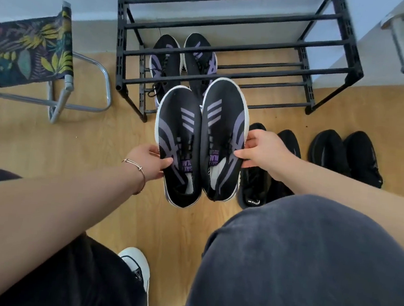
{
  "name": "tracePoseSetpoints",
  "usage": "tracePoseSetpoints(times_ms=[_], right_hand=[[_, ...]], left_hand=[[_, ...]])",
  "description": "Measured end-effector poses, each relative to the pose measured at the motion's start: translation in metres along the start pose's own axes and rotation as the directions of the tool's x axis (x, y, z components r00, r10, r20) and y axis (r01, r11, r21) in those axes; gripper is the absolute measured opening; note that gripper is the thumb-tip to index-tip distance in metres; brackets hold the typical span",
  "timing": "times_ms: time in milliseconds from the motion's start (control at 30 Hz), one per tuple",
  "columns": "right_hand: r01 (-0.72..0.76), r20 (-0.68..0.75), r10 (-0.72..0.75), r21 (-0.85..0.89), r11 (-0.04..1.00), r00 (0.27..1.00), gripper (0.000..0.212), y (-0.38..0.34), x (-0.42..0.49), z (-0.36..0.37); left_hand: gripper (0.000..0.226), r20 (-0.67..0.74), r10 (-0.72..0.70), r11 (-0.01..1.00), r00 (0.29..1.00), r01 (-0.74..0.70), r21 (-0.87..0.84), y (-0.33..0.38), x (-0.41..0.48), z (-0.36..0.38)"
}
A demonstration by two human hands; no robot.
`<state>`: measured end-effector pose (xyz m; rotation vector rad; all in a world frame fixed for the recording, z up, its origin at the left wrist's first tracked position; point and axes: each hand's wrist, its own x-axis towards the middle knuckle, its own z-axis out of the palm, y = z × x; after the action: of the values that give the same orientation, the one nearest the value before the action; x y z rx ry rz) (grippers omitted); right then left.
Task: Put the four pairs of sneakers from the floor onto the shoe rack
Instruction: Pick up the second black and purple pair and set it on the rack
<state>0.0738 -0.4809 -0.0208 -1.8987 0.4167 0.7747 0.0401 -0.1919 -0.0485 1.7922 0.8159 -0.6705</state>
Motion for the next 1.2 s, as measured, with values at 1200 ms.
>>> tracePoseSetpoints(times_ms=[1200], right_hand=[[0.255,-0.169,-0.272,-0.119,0.960,0.947,0.037,-0.150,0.073,-0.027]], left_hand=[[0.039,-0.283,0.224,0.972,0.933,-0.237,-0.010,0.150,0.037,-0.057]])
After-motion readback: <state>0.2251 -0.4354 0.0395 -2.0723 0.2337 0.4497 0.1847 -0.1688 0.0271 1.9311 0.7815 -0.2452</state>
